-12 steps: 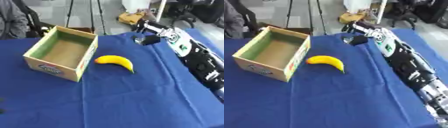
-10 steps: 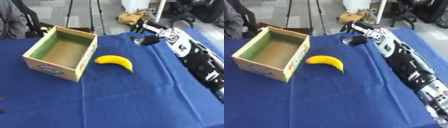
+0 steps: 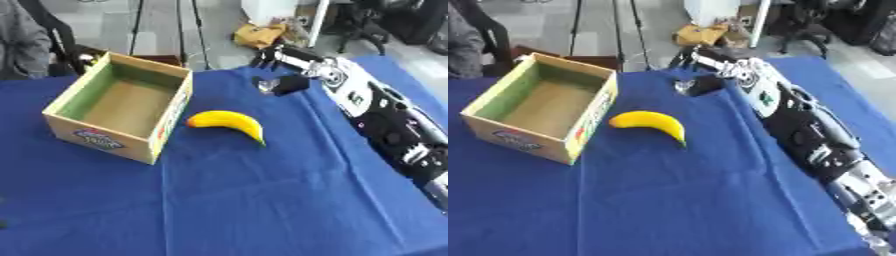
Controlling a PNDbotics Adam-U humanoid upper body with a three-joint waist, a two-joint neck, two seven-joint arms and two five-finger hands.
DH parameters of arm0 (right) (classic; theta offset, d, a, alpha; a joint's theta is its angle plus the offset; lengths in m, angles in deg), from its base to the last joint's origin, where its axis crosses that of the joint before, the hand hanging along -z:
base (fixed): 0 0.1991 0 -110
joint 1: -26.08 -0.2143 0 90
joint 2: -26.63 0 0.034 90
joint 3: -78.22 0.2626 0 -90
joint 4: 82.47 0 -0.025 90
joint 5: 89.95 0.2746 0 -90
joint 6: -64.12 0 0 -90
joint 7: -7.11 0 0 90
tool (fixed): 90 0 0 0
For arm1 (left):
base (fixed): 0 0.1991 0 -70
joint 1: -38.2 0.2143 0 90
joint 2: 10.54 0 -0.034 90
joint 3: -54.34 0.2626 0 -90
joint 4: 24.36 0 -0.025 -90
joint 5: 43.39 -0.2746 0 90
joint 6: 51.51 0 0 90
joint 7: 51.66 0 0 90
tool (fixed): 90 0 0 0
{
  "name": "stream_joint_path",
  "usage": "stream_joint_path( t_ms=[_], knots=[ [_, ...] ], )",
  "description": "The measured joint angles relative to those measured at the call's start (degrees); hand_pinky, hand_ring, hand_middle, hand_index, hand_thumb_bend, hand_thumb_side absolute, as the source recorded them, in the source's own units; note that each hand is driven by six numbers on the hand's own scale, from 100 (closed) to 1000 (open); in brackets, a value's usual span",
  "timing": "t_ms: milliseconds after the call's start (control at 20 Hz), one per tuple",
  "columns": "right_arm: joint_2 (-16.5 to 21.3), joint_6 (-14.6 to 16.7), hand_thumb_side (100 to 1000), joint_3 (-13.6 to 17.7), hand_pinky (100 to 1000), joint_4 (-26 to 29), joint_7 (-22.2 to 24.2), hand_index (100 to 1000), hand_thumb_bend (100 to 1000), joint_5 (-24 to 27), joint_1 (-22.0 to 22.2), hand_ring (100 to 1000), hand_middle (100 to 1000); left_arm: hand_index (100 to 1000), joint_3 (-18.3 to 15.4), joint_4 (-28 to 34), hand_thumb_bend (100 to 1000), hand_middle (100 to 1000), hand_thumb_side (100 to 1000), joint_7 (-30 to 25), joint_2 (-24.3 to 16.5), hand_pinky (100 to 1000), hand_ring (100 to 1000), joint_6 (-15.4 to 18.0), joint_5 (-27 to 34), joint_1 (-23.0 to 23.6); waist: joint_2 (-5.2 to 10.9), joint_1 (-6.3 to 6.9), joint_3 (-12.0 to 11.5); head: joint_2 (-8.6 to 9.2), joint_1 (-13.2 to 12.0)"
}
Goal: Pick up objects on the table and place them in the box.
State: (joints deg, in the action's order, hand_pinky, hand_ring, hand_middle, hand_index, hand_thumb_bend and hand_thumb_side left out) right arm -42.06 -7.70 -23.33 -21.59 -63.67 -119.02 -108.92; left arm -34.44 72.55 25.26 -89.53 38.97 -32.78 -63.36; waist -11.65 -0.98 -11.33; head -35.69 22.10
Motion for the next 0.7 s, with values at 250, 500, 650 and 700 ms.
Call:
stream_joint_path(
  t_ms=[250, 500, 650, 700],
  knots=[
    [-1.3, 0.0, 693, -0.5, 721, -0.1, 0.7, 853, 156, -1.0, 0.0, 797, 820, 540, 0.0, 0.0, 199, 541, 1000, -0.1, 0.0, 585, 738, -0.1, 0.0, 0.0, -0.03, -0.09, -0.7, 0.02, 0.3],
    [-2.8, 0.0, 707, -1.1, 720, -0.6, 1.0, 854, 161, -2.3, -0.3, 796, 821, 539, 0.0, 0.0, 199, 539, 1000, -0.1, 0.4, 585, 737, -0.1, 0.0, 0.0, -0.50, -0.16, -1.5, 0.02, 0.7],
    [-3.5, 0.0, 717, -1.2, 721, -1.2, 1.0, 856, 177, -3.6, -0.4, 801, 827, 538, 0.0, 0.0, 200, 535, 1000, -0.1, 0.5, 584, 734, -0.1, 0.0, -0.1, -0.77, -0.16, -1.8, 0.02, 0.8],
    [-3.7, -0.1, 724, -1.3, 722, -1.4, 0.9, 858, 187, -4.1, -0.4, 804, 830, 538, 0.0, 0.0, 200, 535, 1000, -0.1, 0.5, 584, 734, -0.1, 0.0, -0.1, -0.80, -0.16, -1.9, 0.02, 0.8]
  ],
)
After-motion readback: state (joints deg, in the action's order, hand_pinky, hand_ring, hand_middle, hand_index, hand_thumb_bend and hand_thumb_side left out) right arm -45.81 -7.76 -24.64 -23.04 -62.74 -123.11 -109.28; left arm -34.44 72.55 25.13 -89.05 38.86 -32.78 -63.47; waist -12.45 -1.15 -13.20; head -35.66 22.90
